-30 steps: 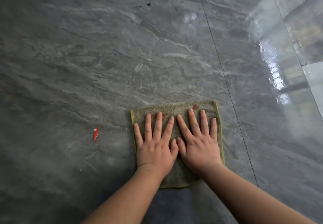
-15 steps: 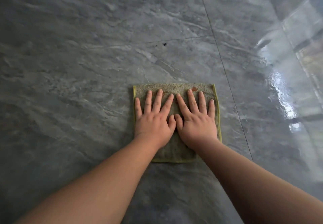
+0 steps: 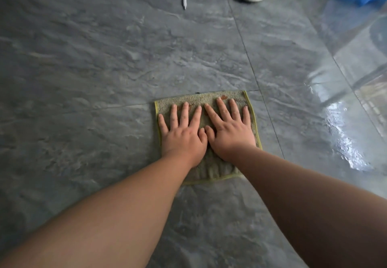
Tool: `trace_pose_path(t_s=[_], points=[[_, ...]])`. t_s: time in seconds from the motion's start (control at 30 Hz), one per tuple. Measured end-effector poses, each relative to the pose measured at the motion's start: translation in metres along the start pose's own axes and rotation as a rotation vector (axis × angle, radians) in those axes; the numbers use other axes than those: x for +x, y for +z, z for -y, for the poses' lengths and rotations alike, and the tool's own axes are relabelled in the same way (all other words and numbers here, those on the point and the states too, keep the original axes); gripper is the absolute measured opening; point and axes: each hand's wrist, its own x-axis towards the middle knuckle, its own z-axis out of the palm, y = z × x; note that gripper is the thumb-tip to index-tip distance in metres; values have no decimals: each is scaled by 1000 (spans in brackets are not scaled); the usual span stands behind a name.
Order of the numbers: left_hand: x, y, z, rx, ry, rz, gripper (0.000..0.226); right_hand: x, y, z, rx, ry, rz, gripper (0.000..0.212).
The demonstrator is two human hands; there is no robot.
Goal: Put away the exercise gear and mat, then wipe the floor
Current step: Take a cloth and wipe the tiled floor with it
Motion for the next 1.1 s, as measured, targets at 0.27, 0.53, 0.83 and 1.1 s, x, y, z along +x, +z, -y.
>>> trace_pose_path(t_s=[0.27, 0.53, 0.83, 1.1], points=[[35, 1, 0, 26, -3, -3, 63, 30, 1, -7, 2, -22, -47, 63], [13, 5, -3, 8, -27, -46, 64, 9, 5, -10, -7, -44, -63, 64], [-108, 15, -38, 0, 4, 2, 67, -110, 12, -27, -37, -68, 4, 63], [-223, 36, -89, -8, 75, 82, 70, -247, 30, -60, -52, -6, 49, 65]])
